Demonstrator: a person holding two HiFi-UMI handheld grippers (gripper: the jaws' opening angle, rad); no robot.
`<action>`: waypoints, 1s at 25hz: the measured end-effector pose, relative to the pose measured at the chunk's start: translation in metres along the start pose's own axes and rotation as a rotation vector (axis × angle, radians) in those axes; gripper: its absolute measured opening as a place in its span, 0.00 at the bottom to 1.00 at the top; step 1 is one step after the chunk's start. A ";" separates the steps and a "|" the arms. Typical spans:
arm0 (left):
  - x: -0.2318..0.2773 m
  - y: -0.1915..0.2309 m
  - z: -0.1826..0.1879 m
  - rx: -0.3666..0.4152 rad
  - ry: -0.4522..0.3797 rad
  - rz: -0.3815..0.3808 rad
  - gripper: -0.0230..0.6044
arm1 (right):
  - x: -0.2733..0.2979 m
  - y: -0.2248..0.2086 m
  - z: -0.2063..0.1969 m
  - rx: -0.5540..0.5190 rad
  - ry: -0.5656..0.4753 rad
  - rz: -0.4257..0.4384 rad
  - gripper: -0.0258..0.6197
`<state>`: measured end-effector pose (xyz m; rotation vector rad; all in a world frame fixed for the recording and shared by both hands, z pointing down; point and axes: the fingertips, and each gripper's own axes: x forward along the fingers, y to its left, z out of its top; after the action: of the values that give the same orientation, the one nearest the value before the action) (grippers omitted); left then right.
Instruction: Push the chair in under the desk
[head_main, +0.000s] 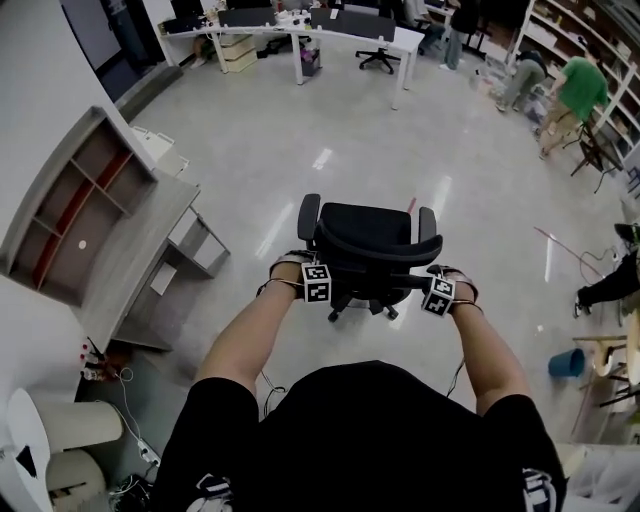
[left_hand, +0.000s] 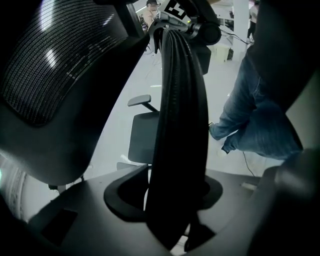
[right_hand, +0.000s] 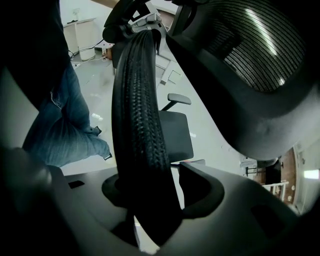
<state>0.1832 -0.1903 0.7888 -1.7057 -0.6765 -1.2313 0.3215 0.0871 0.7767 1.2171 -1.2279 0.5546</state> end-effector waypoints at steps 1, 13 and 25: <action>-0.003 -0.005 -0.011 -0.014 0.007 0.001 0.34 | 0.001 0.002 0.011 -0.015 -0.005 0.002 0.36; -0.046 -0.077 -0.138 -0.213 0.078 0.027 0.33 | 0.007 0.027 0.146 -0.214 -0.095 0.027 0.36; -0.093 -0.162 -0.253 -0.434 0.153 0.058 0.32 | 0.012 0.060 0.287 -0.432 -0.196 0.047 0.36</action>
<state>-0.0947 -0.3367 0.7841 -1.9357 -0.2759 -1.5288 0.1581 -0.1566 0.7751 0.8905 -1.4556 0.1882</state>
